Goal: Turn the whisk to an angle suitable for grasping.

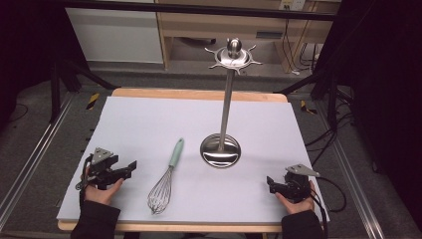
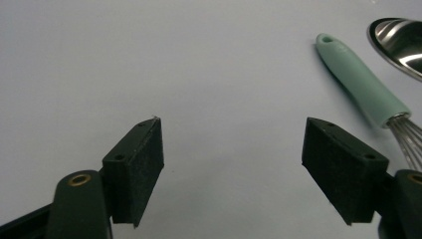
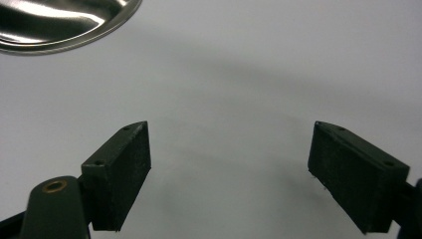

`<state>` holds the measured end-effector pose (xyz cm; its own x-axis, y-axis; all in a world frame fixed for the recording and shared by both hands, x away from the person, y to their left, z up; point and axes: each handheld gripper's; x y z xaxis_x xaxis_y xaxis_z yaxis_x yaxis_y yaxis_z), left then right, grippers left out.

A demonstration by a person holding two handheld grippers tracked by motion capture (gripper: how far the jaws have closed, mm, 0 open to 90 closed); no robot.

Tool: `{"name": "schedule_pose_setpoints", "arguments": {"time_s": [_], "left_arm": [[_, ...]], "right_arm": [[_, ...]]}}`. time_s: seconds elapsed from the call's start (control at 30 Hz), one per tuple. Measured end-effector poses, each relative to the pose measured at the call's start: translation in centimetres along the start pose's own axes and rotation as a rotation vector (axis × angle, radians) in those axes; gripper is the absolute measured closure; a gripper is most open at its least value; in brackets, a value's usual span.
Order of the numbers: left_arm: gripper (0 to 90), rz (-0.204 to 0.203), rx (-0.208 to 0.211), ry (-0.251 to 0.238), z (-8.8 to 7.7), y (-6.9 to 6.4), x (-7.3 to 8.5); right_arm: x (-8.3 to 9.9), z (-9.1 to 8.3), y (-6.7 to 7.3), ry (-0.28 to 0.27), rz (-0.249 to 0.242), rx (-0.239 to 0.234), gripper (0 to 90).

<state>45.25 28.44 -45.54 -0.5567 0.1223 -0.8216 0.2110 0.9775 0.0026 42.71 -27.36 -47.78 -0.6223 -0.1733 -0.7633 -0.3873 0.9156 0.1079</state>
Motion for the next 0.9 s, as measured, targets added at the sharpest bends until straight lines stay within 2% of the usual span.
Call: {"name": "schedule_pose_setpoints", "arguments": {"time_s": [0.23,0.33,0.47,0.6,0.73,0.9], "left_arm": [[25.5,0.008,0.020,0.004,-0.4,-0.6,-0.3],[25.5,0.021,0.031,0.012,-0.5,-1.0,-0.4],[25.4,0.026,0.047,0.010,-0.7,-1.6,-0.7],[25.4,0.045,0.069,0.010,-1.0,-2.3,-1.2],[25.5,0.054,0.091,0.004,-1.4,-3.1,-1.8],[25.3,0.086,0.109,-0.001,-1.8,-4.1,-2.5]], "right_arm": [[0.0,0.0,0.2,0.005,0.011,0.001,16.9],[0.0,-0.1,0.2,0.010,-0.013,0.008,17.0],[0.1,-0.2,0.4,0.005,-0.006,0.004,17.7],[0.1,-0.2,0.3,0.002,-0.019,0.000,18.1],[0.1,-0.2,0.5,0.002,-0.013,-0.002,18.7],[0.1,-0.2,0.6,0.003,-0.012,0.000,19.1]]}}
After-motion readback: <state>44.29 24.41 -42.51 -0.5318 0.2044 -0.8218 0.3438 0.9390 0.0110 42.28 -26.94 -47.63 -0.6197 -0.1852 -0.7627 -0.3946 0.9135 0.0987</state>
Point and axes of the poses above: each handheld gripper's, and its own axes: z roughly forward along the jaws, x roughly out of its underside, y roughly to its left, and after that the axes turned 10 degrees about -x, right-handed
